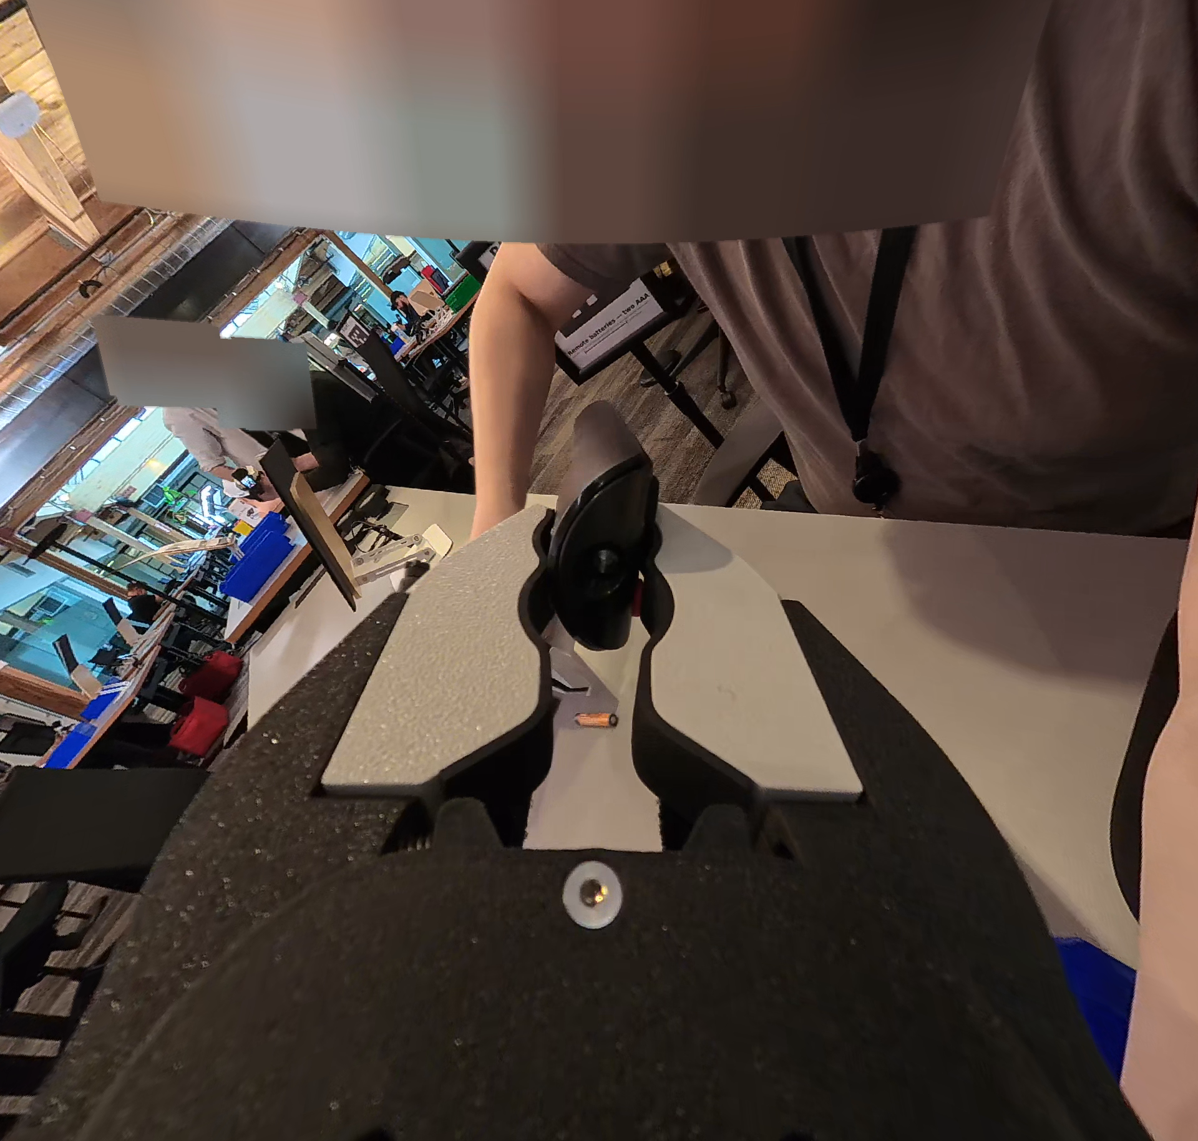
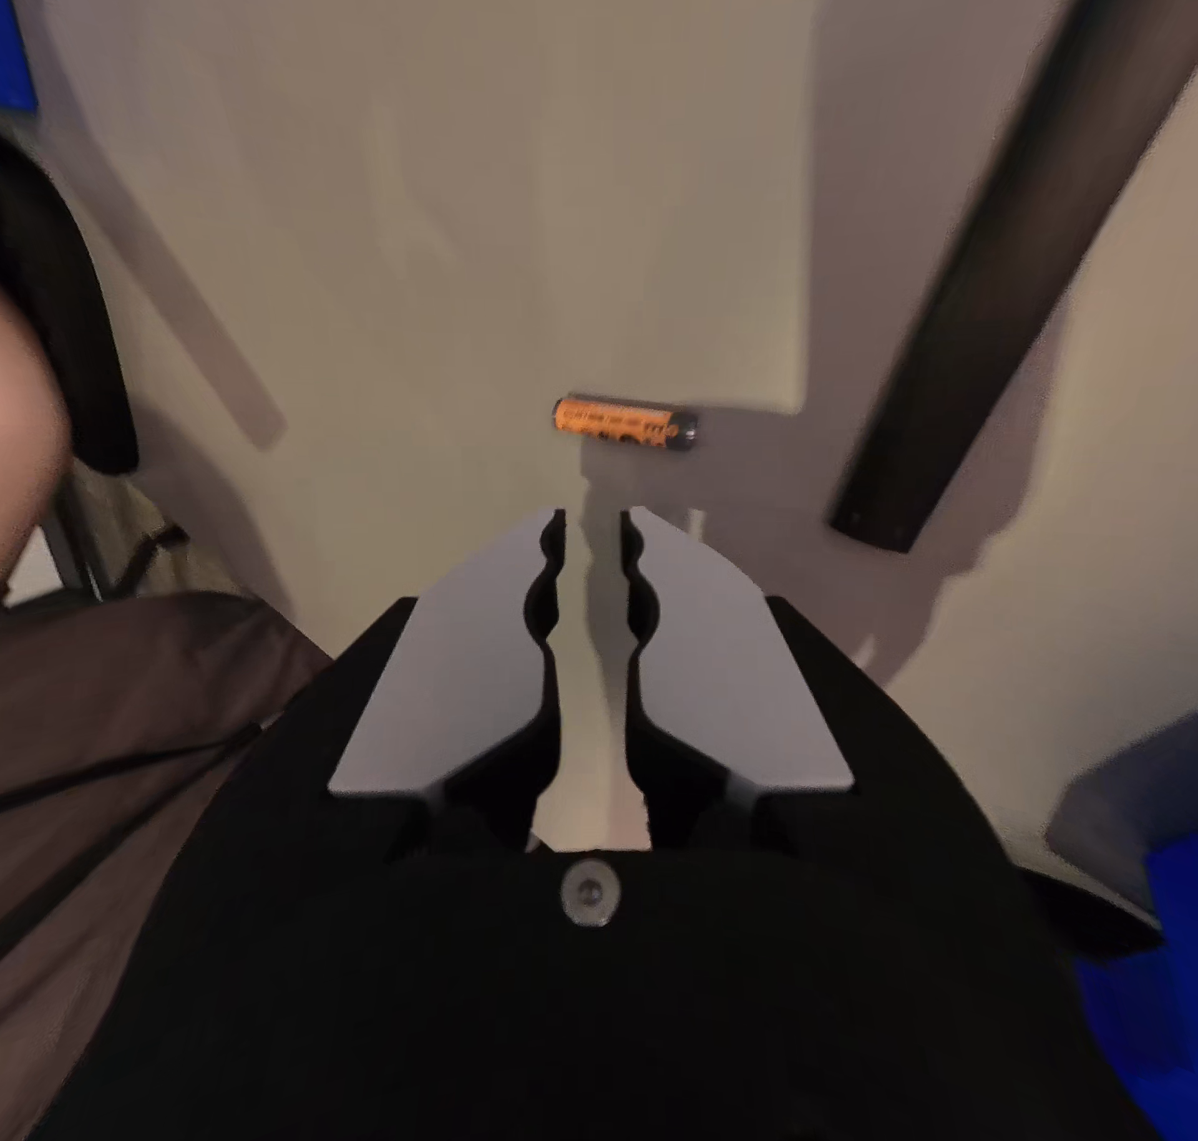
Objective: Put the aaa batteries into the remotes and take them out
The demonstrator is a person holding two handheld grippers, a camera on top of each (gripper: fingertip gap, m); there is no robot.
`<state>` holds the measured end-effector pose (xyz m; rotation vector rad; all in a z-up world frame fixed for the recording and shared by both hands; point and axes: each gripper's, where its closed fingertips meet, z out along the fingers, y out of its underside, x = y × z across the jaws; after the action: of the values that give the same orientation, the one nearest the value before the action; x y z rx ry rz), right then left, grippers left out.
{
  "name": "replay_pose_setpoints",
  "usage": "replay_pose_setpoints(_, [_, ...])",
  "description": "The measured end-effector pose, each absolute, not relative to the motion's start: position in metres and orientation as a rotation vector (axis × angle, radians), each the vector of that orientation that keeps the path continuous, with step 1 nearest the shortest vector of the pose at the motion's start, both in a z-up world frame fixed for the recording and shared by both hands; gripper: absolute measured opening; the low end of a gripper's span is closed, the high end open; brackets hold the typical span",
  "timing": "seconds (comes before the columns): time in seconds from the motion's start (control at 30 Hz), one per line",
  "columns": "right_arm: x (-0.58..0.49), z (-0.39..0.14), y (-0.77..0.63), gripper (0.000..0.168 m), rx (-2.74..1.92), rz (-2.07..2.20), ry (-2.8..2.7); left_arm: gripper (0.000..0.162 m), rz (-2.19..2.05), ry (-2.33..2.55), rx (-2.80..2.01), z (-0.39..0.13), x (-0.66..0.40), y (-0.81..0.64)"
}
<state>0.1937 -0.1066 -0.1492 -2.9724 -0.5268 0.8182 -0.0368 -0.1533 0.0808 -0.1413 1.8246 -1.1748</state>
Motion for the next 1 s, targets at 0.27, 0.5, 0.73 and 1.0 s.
replay_pose_setpoints(0.27, [0.194,-0.157,-0.111,0.037,-2.964,0.912,-0.188,0.023,-1.169,1.836,-0.140,0.080,-0.035,-0.155])
replay_pose_setpoints(0.5, [0.190,-0.160,-0.108,0.035,-2.998,0.669,-0.355,0.023,-1.155,1.848,-0.138,0.080,-0.036,-0.156])
replay_pose_setpoints(0.73, [0.186,-0.164,-0.088,0.032,-3.011,0.403,-0.552,0.024,-1.153,1.847,-0.118,0.082,-0.039,-0.160])
replay_pose_setpoints(1.0, [0.180,-0.168,-0.103,0.033,-2.937,0.062,-0.989,0.023,-1.155,1.846,-0.110,0.082,-0.043,-0.161])
